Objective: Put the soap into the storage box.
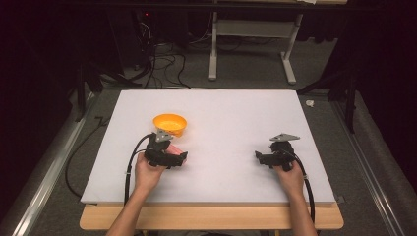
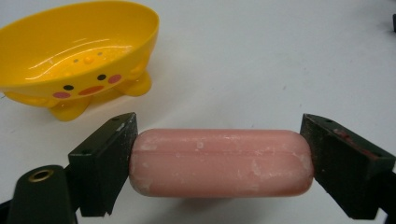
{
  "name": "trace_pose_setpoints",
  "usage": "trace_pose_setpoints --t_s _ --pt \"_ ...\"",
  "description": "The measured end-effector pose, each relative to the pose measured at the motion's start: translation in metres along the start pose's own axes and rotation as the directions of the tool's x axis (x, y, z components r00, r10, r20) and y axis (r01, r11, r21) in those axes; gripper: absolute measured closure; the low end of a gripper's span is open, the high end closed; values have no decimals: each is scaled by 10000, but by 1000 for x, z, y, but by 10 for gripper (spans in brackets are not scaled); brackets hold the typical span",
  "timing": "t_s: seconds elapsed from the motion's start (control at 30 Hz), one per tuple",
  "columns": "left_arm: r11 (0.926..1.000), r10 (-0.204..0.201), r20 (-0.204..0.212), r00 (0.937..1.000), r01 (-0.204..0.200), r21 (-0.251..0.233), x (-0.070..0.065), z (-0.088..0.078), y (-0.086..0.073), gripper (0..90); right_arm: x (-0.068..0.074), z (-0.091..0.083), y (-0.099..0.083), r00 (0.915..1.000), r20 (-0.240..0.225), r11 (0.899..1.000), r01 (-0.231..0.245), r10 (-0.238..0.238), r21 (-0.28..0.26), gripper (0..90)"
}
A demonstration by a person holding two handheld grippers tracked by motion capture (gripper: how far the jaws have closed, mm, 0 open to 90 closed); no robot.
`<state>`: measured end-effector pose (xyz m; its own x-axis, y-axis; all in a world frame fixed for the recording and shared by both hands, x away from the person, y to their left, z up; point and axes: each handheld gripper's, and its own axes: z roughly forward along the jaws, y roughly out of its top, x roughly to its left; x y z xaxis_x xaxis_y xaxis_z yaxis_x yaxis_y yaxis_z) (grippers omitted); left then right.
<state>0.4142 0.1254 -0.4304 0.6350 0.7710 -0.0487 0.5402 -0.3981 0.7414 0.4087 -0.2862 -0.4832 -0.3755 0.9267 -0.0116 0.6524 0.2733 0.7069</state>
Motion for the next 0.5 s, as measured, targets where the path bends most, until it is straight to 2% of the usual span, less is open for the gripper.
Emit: trace_pose_setpoints --t_s 0.2,0.3,0.5 --pt "9997 -233 -213 9995 233 -4 5 -4 0 141 0 0 0 10000 0 10000 -6 6 3 172" --pt "9986 -520 -284 9982 518 -79 10 -7 0 141 0 0 0 10000 0 10000 -9 9 2 172" --pt "9976 -692 -509 9963 688 -90 16 -10 1 141 0 0 0 10000 1 10000 -9 9 4 172"
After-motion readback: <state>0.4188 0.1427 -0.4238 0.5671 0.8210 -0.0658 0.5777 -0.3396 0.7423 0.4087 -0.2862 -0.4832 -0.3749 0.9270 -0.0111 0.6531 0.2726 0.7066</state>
